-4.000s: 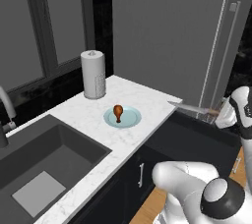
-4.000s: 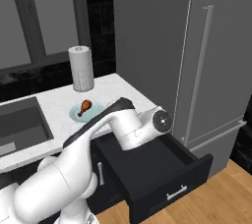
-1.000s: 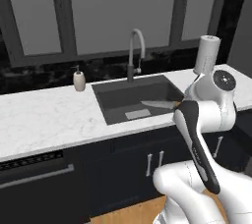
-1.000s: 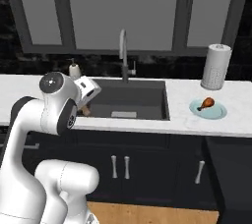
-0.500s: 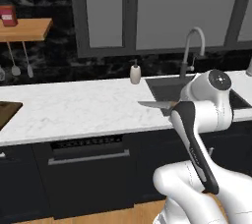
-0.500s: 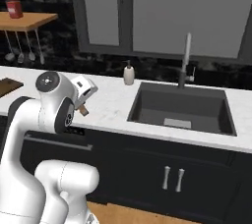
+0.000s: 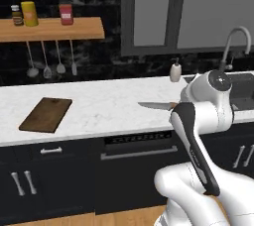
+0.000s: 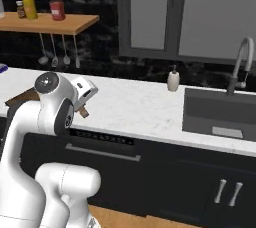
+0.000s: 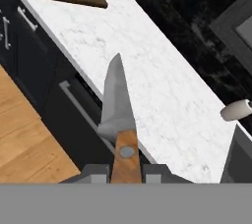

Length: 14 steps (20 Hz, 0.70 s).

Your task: Pick up the knife from the drawer and place it on the cutting board. Then place the meat from the plate to the cutting board.

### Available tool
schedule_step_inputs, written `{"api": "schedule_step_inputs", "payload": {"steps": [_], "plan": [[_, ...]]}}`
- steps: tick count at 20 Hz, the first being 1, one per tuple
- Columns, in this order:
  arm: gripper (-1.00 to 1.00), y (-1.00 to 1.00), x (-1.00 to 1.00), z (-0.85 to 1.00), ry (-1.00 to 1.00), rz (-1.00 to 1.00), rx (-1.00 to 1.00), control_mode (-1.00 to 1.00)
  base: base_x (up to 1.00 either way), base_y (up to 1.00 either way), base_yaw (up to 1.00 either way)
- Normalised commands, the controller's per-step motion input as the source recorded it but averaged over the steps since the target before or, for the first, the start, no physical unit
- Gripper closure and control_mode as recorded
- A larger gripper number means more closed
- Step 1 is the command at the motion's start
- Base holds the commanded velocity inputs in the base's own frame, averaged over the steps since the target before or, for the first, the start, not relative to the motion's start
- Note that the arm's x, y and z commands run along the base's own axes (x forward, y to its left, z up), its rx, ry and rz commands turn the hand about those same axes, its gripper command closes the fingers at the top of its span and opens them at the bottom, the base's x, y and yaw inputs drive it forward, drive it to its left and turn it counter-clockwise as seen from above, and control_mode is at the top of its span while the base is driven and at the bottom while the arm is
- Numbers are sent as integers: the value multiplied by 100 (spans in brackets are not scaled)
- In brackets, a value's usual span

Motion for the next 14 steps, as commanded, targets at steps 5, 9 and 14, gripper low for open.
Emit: {"api": "schedule_step_inputs", "payload": {"steps": [5,9,14], "plan": [[100,0,0,0,0,0,0,100,2,99,0],[100,0,0,0,0,0,0,100,2,97,0],[100,0,0,0,0,0,0,100,35,89,0]]}}
